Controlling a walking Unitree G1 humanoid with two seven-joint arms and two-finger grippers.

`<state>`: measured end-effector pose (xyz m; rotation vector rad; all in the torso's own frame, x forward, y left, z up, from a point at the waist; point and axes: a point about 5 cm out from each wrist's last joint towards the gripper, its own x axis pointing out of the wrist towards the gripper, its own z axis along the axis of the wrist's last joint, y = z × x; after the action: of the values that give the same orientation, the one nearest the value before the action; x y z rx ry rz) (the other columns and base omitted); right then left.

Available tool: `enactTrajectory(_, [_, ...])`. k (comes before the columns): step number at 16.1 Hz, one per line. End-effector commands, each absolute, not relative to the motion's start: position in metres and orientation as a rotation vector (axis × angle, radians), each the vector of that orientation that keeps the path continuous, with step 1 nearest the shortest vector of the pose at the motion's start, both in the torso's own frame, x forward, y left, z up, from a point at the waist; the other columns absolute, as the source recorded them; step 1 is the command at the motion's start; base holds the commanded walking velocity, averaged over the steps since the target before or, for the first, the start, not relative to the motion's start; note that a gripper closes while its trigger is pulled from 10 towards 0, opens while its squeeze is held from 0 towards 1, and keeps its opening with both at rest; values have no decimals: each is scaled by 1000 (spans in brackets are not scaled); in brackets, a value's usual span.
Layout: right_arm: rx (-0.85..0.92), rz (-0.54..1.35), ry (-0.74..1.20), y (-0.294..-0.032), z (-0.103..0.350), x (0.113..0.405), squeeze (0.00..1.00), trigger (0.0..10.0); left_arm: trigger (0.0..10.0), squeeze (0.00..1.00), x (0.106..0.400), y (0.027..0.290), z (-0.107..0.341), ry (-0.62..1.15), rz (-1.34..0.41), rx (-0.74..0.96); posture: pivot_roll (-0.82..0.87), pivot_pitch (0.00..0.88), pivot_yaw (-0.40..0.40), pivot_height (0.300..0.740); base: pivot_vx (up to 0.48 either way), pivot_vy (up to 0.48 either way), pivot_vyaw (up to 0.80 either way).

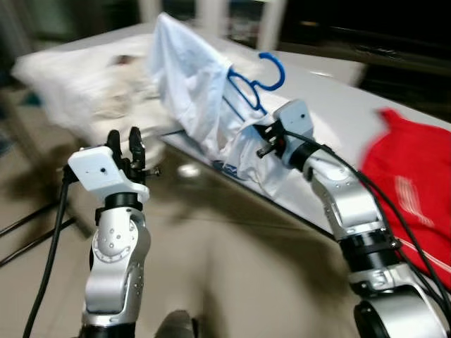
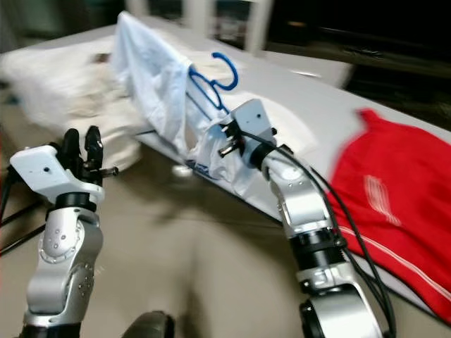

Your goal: Hang hanger

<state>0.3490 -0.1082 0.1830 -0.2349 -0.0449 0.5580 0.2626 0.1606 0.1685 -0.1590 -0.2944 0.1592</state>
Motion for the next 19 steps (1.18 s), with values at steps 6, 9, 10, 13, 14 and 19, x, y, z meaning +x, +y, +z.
enactTrajectory(6, [-241,430,-75,-132,200,351,0,10000,10000,0,263,148,172,-310,94,-117,172,26,-69,740,0,0,794])
enactTrajectory(9, [-259,361,-61,-147,201,350,0,10000,10000,0,264,144,172,-310,69,-117,158,30,-66,740,0,0,794])
enactTrajectory(10, [-260,357,-62,-148,202,349,0,10000,10000,0,265,143,173,-311,64,-118,158,30,-66,740,0,0,794])
enactTrajectory(13, [-265,357,-71,-151,206,346,0,10000,10000,0,267,143,173,-313,57,-116,148,27,-62,740,0,0,794])
enactTrajectory(14, [-271,381,-70,-152,206,339,0,10000,10000,0,268,142,174,-320,48,-107,149,23,-60,740,0,0,794])
enactTrajectory(19, [-270,430,-46,-152,196,325,0,10000,10000,0,267,142,173,-320,46,-99,152,23,-60,740,0,0,794])
